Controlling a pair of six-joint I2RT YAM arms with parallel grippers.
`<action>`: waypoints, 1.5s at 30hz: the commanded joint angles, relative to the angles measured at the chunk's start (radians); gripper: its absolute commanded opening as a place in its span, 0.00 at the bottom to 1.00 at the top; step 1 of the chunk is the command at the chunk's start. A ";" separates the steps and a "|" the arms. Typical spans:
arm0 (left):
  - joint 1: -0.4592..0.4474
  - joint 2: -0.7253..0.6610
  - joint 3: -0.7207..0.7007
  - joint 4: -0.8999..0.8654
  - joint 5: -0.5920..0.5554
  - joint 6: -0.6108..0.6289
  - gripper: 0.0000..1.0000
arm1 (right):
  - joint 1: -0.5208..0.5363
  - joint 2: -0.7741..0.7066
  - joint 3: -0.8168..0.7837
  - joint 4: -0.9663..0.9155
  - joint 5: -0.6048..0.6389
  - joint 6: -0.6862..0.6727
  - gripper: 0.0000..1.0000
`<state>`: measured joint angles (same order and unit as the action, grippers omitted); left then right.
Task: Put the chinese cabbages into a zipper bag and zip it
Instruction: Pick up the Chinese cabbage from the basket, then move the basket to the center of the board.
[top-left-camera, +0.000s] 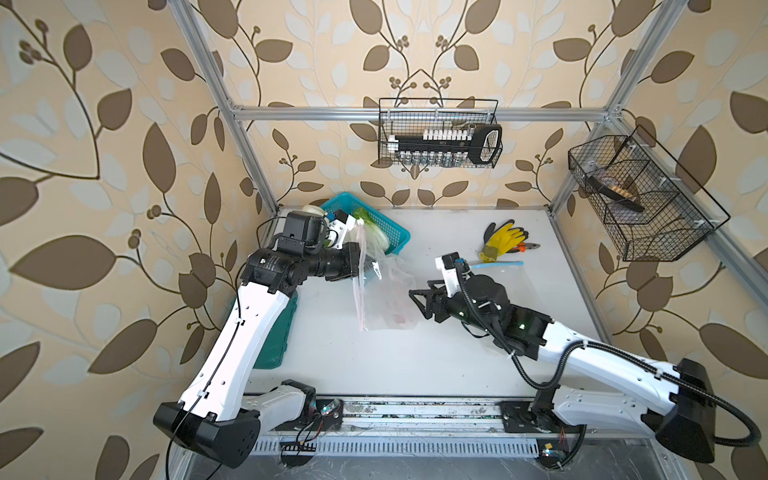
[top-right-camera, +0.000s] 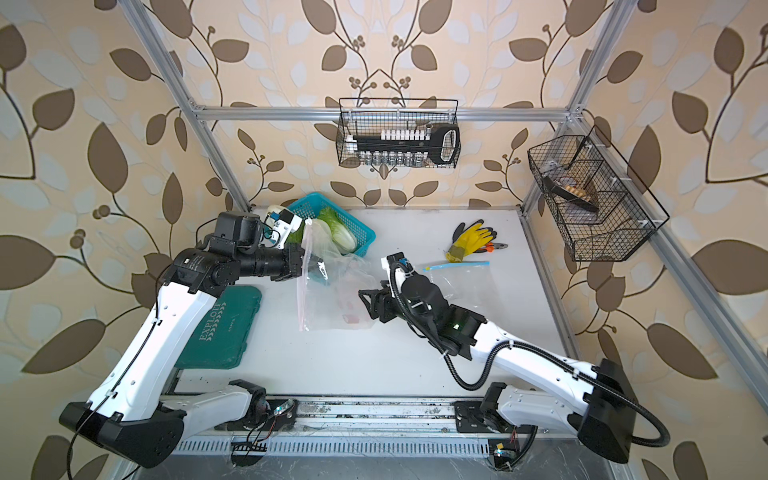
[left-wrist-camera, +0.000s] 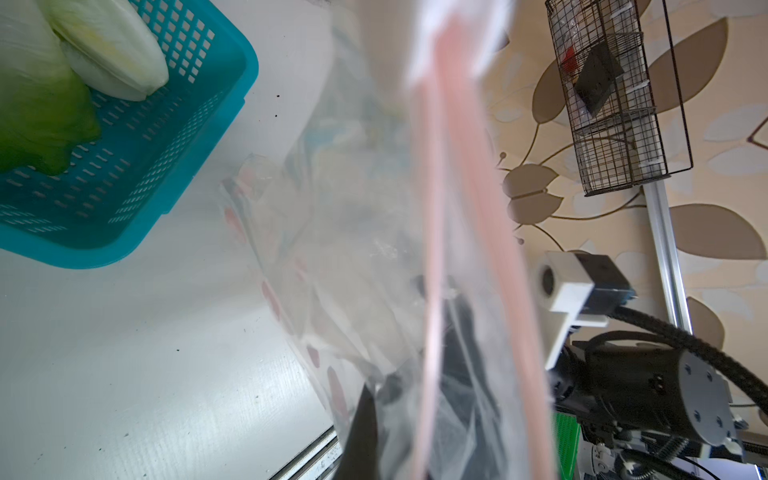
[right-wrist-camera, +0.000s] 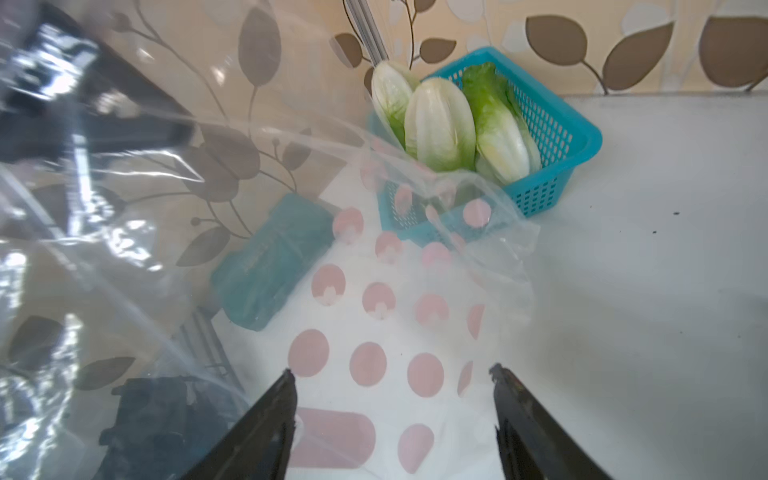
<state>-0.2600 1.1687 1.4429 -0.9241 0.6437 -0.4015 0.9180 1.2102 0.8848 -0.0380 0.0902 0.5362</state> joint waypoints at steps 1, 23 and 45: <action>0.013 -0.023 0.084 -0.066 0.000 0.067 0.00 | 0.011 0.128 0.088 -0.025 -0.073 0.099 0.72; -0.045 0.046 -0.054 -0.151 -0.304 0.097 0.00 | -0.053 0.387 0.286 -0.325 -0.180 0.156 0.73; -0.039 -0.073 -0.123 -0.246 -0.479 0.116 0.00 | -0.255 0.820 0.794 -0.387 -0.060 0.323 0.80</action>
<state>-0.2955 1.1152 1.3125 -1.1336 0.2081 -0.3115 0.6514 1.9572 1.5856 -0.4271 0.0132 0.8234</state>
